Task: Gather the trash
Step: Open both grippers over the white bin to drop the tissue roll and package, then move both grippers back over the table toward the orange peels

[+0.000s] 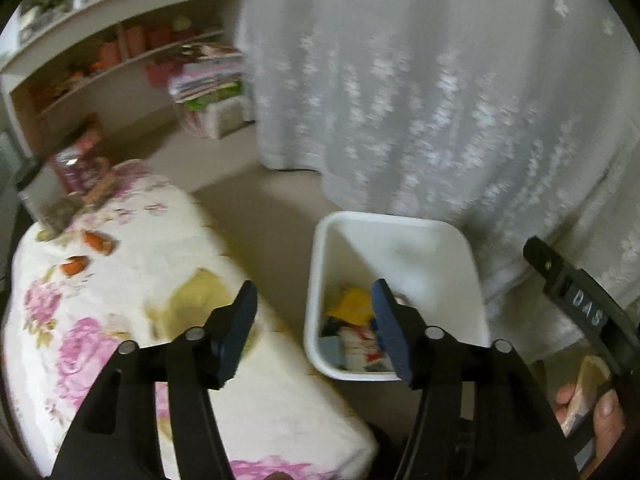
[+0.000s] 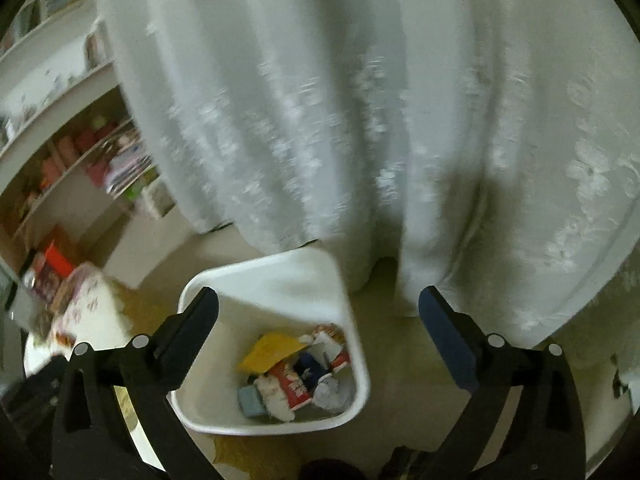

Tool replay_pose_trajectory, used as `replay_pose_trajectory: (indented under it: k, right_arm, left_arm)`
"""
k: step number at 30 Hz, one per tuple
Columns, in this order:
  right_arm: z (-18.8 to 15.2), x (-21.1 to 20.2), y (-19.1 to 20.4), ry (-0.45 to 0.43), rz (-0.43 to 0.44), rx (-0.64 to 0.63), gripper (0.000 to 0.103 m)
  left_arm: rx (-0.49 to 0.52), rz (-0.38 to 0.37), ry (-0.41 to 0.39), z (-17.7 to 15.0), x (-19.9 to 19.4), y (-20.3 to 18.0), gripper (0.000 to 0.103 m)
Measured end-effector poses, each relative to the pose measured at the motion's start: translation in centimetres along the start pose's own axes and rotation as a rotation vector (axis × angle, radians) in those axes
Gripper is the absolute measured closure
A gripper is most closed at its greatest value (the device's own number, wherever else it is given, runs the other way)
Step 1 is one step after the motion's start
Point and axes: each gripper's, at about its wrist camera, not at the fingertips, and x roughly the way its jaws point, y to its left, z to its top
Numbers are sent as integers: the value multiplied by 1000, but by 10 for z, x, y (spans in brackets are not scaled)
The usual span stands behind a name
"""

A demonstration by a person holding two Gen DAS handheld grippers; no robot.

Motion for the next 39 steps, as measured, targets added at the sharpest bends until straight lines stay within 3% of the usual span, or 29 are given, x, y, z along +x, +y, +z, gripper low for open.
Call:
replay_pose_trajectory:
  k: [5,13,19,26,39]
  right_arm:
    - [-15,-3,45,19,52,-113,7]
    - [-61,-12,130,65,181,-323,7]
    - [-97,-26,184,75,252,-491,7]
    - [-130,-39,223,129,331,-586,7]
    - [-166,-45,273,187,383,-713,7]
  left_arm:
    - [-70,111,-2,-25,-17,50,29]
    - [-235,287,62,-91,-39,144,29]
    - [-256,397,44,-122,-63,183,25]
    - [-302,462,64,-146,-77,218,25]
    - [-361,560,148,-174,-75,269,25]
